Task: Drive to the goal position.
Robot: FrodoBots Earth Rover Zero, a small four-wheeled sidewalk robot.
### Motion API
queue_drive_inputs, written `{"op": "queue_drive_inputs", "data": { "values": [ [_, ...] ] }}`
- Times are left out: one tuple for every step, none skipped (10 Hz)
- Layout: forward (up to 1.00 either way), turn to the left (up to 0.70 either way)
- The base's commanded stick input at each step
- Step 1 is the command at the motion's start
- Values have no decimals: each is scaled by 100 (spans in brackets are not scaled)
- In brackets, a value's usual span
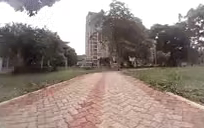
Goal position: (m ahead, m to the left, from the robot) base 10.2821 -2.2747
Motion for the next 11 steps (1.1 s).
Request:
{"op": "queue_drive_inputs", "data": {
  "values": [
    [70,0],
    [70,0],
    [70,0],
    [70,0],
    [70,0],
    [70,0],
    [70,0],
    [70,0],
    [70,0],
    [70,0],
    [70,0]
  ]
}}
